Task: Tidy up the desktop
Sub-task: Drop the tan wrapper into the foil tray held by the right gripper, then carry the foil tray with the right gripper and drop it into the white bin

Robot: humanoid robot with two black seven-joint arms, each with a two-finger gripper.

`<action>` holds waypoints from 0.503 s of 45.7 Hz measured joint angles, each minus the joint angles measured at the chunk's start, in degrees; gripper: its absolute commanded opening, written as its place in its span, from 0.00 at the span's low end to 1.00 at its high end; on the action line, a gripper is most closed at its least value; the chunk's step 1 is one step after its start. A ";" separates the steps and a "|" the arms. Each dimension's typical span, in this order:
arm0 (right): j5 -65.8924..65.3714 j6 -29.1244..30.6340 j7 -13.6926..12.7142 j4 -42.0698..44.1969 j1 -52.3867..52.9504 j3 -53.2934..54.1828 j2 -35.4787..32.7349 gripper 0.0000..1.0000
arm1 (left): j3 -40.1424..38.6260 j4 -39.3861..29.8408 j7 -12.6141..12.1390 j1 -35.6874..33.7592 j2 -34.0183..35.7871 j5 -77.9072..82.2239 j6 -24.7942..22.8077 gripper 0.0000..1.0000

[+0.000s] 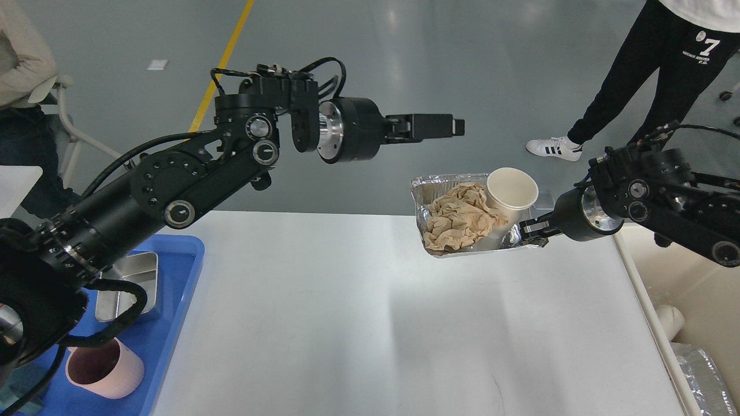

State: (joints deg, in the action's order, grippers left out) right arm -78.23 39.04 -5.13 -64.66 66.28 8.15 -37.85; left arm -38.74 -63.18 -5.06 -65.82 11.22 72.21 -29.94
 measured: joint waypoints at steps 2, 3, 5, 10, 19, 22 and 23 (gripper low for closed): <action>0.01 -0.01 0.01 0.00 -0.41 0.38 -0.43 0.00 | -2.21 0.00 -1.25 1.23 1.34 -1.85 1.21 0.97; 0.06 -0.01 0.02 0.00 -0.58 0.55 -0.64 0.00 | -3.26 -0.01 -2.04 1.93 2.02 -2.75 1.82 0.97; 0.36 -0.02 0.03 0.05 -0.88 0.88 -1.22 0.00 | -5.59 -0.01 -3.86 3.64 3.53 -4.79 3.15 0.97; 1.79 -0.05 0.04 0.46 -1.67 1.29 -2.64 0.00 | -11.43 -0.04 -6.76 8.72 6.71 -10.55 5.95 0.97; 4.35 -0.87 0.04 1.48 -4.00 3.10 -5.18 0.00 | -20.65 -0.04 -7.03 18.69 7.70 -24.35 12.07 0.97; 5.83 -1.26 0.04 2.51 -4.57 3.69 -6.66 0.00 | -22.89 -0.04 -6.76 21.61 7.38 -30.57 14.17 0.97; 6.38 -1.47 0.05 2.86 -4.77 3.81 -7.18 0.00 | -23.67 0.03 -6.55 22.70 7.26 -33.16 14.95 0.97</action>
State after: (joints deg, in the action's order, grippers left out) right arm -71.85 37.57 -5.09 -61.80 61.51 11.97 -45.04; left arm -62.41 -63.15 -11.61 -43.11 18.48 39.05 -14.98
